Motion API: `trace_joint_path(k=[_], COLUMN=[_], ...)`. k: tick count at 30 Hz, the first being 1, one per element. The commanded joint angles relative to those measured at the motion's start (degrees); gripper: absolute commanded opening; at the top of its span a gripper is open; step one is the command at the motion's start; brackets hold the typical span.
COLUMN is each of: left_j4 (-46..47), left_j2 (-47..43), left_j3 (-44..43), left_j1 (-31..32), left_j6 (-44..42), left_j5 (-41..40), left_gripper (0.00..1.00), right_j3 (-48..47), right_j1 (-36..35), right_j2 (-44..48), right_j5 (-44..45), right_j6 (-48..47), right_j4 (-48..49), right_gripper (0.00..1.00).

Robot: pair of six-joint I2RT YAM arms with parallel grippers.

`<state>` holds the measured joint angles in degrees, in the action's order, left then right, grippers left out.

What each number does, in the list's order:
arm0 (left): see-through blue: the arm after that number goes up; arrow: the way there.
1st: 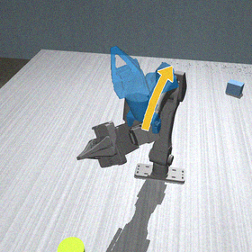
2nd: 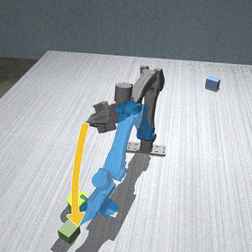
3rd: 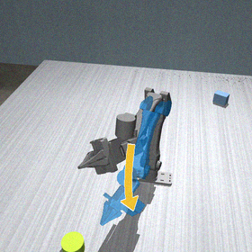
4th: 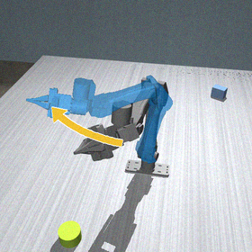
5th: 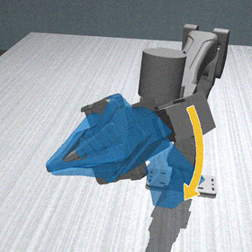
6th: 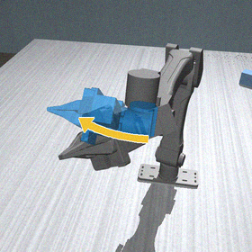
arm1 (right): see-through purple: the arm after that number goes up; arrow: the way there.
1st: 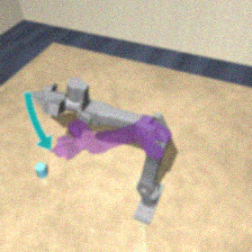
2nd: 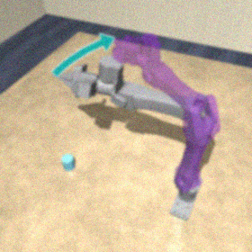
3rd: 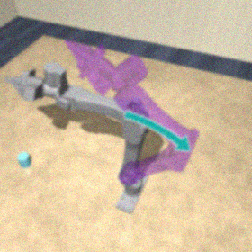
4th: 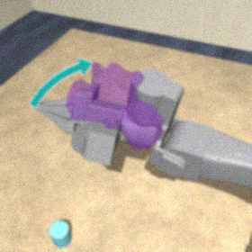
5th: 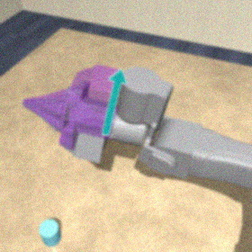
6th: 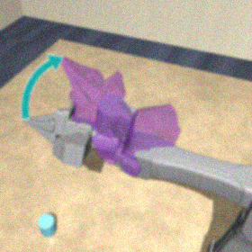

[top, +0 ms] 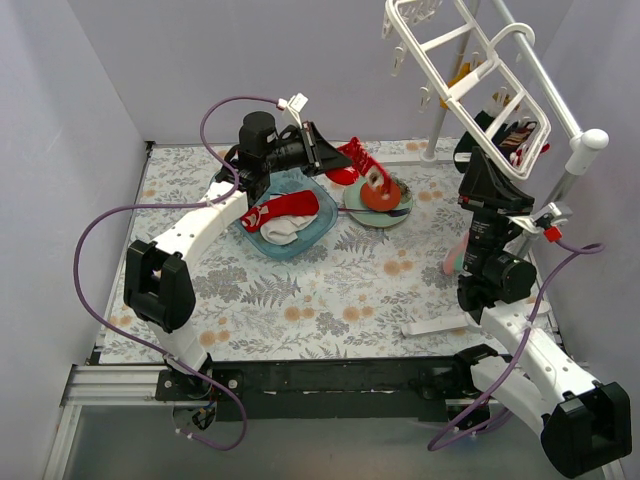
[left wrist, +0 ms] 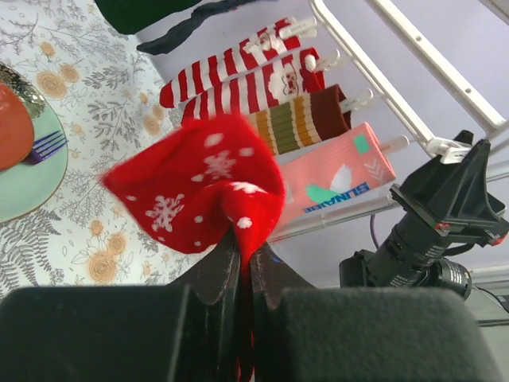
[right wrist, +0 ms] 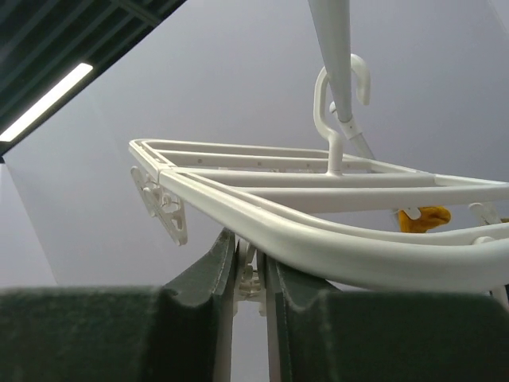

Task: Remove the socks clipped to the hanger
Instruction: Remove the sock from the hanger, then place the sock in the bin.

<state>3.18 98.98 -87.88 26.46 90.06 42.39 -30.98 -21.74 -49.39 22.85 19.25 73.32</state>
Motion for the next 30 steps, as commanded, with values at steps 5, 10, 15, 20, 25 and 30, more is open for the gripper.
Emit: trace_joint_path(k=[5, 10, 15, 20, 25, 30], left_j4=[-0.3, -4.5, -6.3, -6.6, -6.8, -7.4], left_j2=[-0.8, -2.1, -3.5, -4.6, -4.7, -4.1], left_j3=[0.2, 0.7, 3.4, 6.6, 8.5, 10.3], left_j1=[-0.7, -0.9, -2.5, -4.1, -6.9, -8.4], left_j6=[0.3, -1.8, -3.0, -3.6, -3.7, -4.3], left_j5=[-2.7, -10.6, -22.2, -28.6, -32.8, -37.2], left_gripper=[0.0, 0.0, 0.0, 0.0, 0.0, 0.0], right_j3=[-3.9, -4.3, -7.1, -11.8, -18.0, -23.1], right_j1=[0.2, 0.2, 0.1, 0.1, 0.0, 0.0], right_j2=[1.0, 1.0, 0.2, -1.3, -3.7, -7.6], right_j5=[0.1, -0.4, -2.6, -4.9, -7.4, -9.8], right_j6=[-0.1, 0.1, 0.0, -1.4, -3.3, -4.9], right_j4=[0.3, -1.2, -7.2, -16.2, -25.8, -32.6], right_gripper=[0.06, 0.04, 0.01, 0.01, 0.01, 0.01])
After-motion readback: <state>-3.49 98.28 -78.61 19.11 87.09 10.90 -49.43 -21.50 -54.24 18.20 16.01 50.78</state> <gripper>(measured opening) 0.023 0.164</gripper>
